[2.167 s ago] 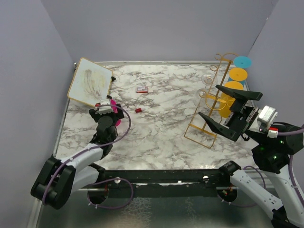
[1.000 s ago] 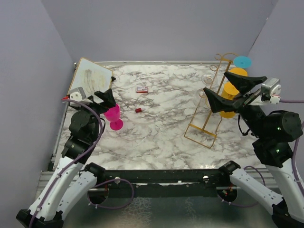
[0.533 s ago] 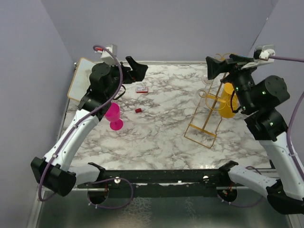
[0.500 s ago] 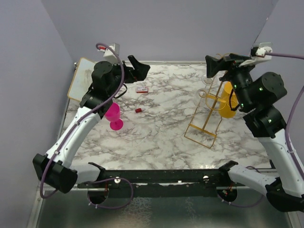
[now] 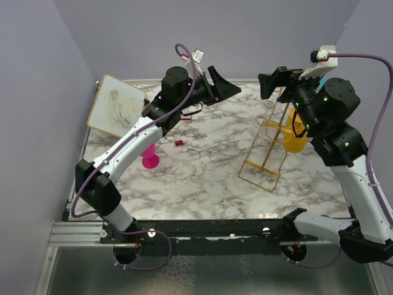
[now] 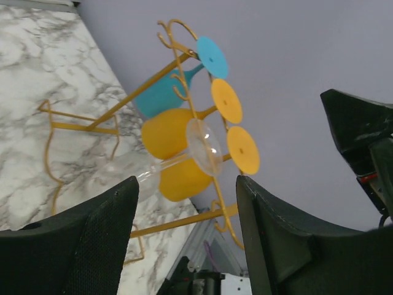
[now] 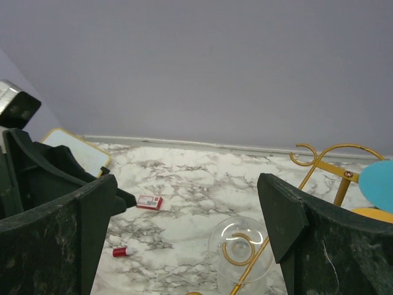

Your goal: Take the wine glass off the wine glass rack

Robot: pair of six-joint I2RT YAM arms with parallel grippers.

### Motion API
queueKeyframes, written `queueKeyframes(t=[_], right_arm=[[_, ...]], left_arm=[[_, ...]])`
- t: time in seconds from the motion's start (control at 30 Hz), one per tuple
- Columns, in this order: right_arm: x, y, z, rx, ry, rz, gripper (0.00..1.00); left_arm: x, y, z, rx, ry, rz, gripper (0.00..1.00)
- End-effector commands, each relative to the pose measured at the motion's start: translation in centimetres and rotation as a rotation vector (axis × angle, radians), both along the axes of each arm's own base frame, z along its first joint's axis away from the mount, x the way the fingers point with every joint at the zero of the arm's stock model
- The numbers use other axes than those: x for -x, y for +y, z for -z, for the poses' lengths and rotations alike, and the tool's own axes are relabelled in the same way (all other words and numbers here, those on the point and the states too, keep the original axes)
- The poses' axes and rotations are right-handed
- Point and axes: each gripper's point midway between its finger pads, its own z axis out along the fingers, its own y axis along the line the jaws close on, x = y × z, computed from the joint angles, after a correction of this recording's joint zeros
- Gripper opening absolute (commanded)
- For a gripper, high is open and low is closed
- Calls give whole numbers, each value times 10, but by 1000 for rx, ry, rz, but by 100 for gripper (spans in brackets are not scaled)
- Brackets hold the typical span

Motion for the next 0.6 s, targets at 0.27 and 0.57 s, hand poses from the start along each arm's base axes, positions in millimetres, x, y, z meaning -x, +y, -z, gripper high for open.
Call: queueKeyframes(t=[0.27,0.57], right_arm=[[69,-24,-69,-153,-262,-69,99],[89,-38,-79,-140,-324,-55,99]], left_arm=[[-5,-82,-10,7,129,32,58],[-3,-100,-2,-55,120,-41,46]])
